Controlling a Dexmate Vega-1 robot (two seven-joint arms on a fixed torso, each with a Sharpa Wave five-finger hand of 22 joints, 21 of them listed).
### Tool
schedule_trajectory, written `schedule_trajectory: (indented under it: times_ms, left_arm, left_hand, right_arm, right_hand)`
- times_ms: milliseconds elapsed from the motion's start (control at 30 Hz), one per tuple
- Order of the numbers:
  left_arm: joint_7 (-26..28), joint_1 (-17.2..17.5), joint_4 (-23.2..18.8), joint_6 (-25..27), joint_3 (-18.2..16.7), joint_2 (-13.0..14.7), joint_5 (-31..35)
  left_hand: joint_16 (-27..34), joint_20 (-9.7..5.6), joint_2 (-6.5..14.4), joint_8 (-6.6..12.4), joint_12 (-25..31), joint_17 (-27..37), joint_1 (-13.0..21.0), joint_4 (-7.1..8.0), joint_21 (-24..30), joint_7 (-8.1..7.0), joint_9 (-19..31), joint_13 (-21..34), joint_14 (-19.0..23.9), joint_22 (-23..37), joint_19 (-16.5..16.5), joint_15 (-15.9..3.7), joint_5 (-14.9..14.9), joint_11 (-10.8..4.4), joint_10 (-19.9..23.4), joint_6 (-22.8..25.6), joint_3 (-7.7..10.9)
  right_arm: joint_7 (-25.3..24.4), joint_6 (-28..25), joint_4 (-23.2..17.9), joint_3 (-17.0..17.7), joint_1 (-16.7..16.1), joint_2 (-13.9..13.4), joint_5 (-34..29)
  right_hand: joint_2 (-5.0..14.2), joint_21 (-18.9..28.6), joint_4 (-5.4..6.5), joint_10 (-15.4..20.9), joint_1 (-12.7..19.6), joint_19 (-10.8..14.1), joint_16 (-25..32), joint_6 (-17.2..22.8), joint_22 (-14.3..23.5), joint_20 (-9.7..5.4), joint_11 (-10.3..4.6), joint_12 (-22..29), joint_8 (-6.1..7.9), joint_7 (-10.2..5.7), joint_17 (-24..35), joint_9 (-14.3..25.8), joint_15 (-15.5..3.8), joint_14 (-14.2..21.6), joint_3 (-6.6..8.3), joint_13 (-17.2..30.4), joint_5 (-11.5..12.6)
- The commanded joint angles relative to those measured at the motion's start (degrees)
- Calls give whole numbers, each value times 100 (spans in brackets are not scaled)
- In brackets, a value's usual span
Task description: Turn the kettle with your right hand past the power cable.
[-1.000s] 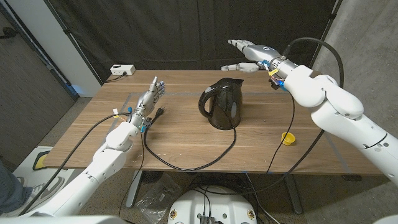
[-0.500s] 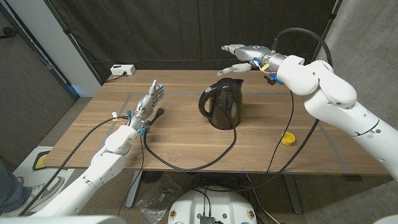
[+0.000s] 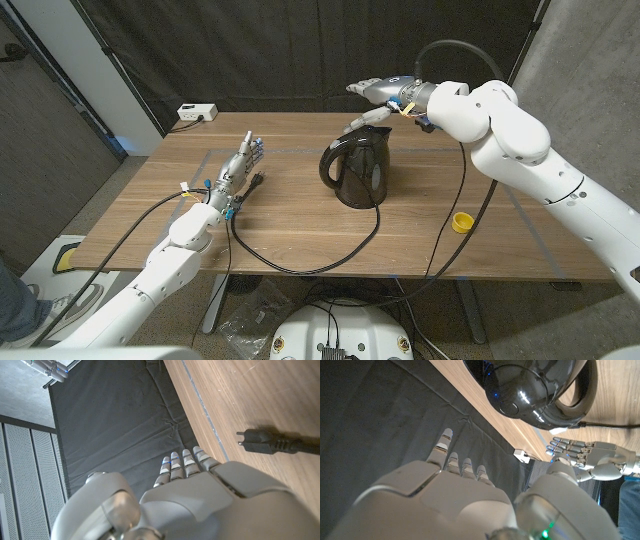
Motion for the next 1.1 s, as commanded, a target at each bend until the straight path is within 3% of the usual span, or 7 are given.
schedule_trajectory:
  times_ms: [33, 267, 567, 1100]
  left_arm:
    - [114, 84, -178, 193, -56, 112, -5]
    - [150, 80, -124, 216, -41, 32, -63]
    - [214, 121, -162, 255, -44, 18, -74]
    - [53, 0, -42, 335, 54, -35, -146]
  left_hand:
    - [-17, 61, 16, -5, -12, 9, 43, -17, -3, 2, 6, 34, 9, 12, -14, 65, 5, 18, 19, 59, -42]
    - [-19, 63, 25, -37, -16, 10, 50, -15, -6, 2, 7, 35, 16, 13, -12, 54, -3, -19, 36, 20, -46]
    - [-16, 86, 37, -47, -16, 11, 59, -13, -13, 22, 8, 36, 37, 14, -23, 44, -10, -26, 67, 31, -50]
    - [-14, 107, 63, -48, -23, 12, 72, -7, -12, 24, 10, 37, 65, 16, -11, 42, -24, -24, 95, 82, -50]
  right_arm:
    - [804, 285, 359, -217, 330, 371, -546]
    - [1636, 248, 567, -417, 633, 615, -772]
    - [2180, 374, 673, -397, 758, 730, -704]
    - [2286, 582, 634, -389, 718, 749, -760]
  right_hand:
    - [-44, 31, 10, -65, 55, 64, 30, -120, 12, -3, 10, -21, -23, 8, 12, 28, 30, -26, 4, 7, 36]
    - [-43, 86, -34, -207, 197, 273, 44, -237, 15, -14, -10, -22, 5, 25, 10, 28, 56, -38, 31, 8, 65]
    - [-78, 114, -68, -480, 370, 490, 29, -465, 8, -7, 31, -45, 2, 96, 9, 28, 67, -157, 43, 6, 92]
    - [-74, 123, -71, -553, 444, 585, 33, -570, 7, -10, 44, -33, 2, 123, 10, 29, 65, -193, 53, 5, 101]
